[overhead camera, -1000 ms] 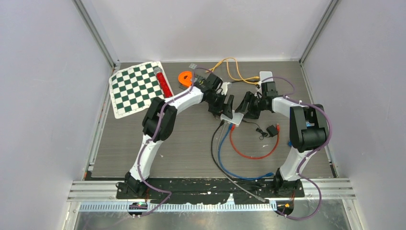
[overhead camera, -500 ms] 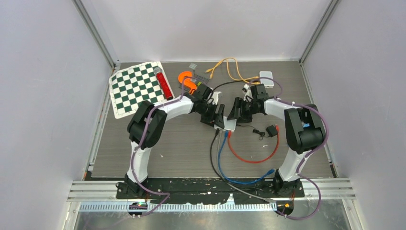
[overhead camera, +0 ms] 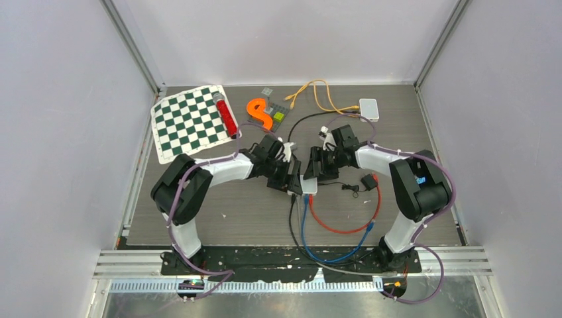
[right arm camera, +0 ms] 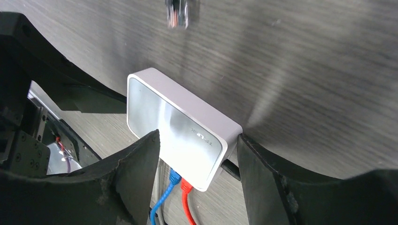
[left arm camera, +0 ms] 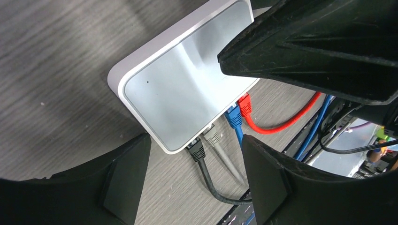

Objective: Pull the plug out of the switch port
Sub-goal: Move the switch port to the center of the board.

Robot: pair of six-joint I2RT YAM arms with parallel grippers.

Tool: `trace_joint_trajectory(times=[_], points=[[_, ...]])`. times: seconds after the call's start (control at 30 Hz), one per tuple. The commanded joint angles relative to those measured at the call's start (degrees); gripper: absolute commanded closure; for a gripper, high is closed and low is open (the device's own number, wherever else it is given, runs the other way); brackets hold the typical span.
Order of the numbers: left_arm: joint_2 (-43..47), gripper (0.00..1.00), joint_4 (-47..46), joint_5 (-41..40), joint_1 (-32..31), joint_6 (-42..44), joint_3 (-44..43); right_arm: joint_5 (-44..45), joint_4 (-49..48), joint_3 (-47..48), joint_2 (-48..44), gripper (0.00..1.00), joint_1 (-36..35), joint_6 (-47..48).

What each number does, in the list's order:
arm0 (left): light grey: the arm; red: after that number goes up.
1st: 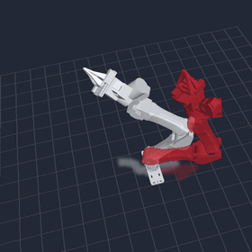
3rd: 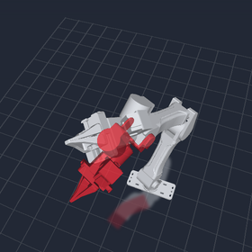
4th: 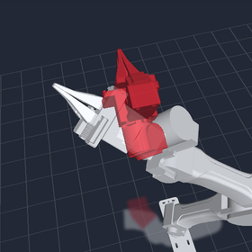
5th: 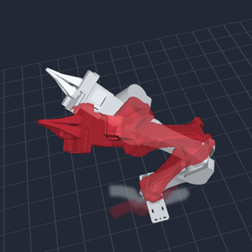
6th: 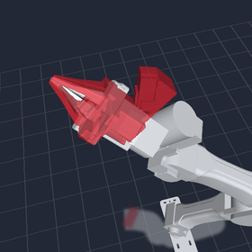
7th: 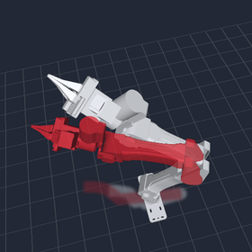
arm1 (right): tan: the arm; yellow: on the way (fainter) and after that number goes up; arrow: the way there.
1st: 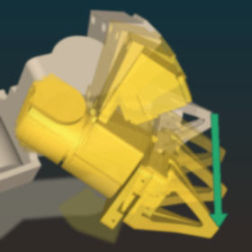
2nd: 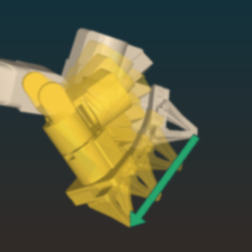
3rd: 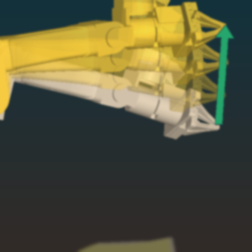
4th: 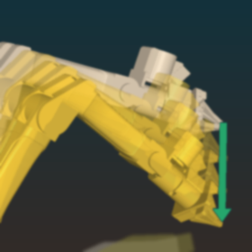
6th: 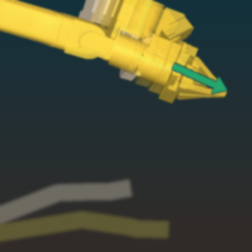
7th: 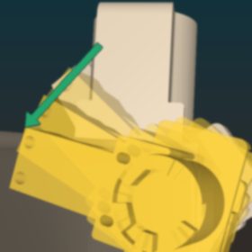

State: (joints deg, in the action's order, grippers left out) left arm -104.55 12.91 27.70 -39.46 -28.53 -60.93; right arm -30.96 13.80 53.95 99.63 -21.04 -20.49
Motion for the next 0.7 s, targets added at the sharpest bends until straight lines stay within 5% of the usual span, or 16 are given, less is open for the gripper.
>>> trace_joint_trajectory(times=[0.0,0.37,0.57,0.67], points=[[3.9,0.25,-2.7,-4.4,-1.5,0.1,2.7,2.2,4.5,-0.2,-4.4,0.31,-1.9,2.4],[16.9,0.13,3.3,-15.0,-1.6,5.7,4.2,22.7,9.9,3.4,-25.9,0.12,0.7,8.3],[25.3,0.01,3.8,-20.7,-1.5,7.7,6.2,48.6,12.5,-5.6,-38.2,0.03,3.7,-5.7],[28.7,0.00,3.6,-23.0,-1.5,8.6,7.1,49.6,13.8,-9.9,-40.8,0.05,8.4,-11.9]])
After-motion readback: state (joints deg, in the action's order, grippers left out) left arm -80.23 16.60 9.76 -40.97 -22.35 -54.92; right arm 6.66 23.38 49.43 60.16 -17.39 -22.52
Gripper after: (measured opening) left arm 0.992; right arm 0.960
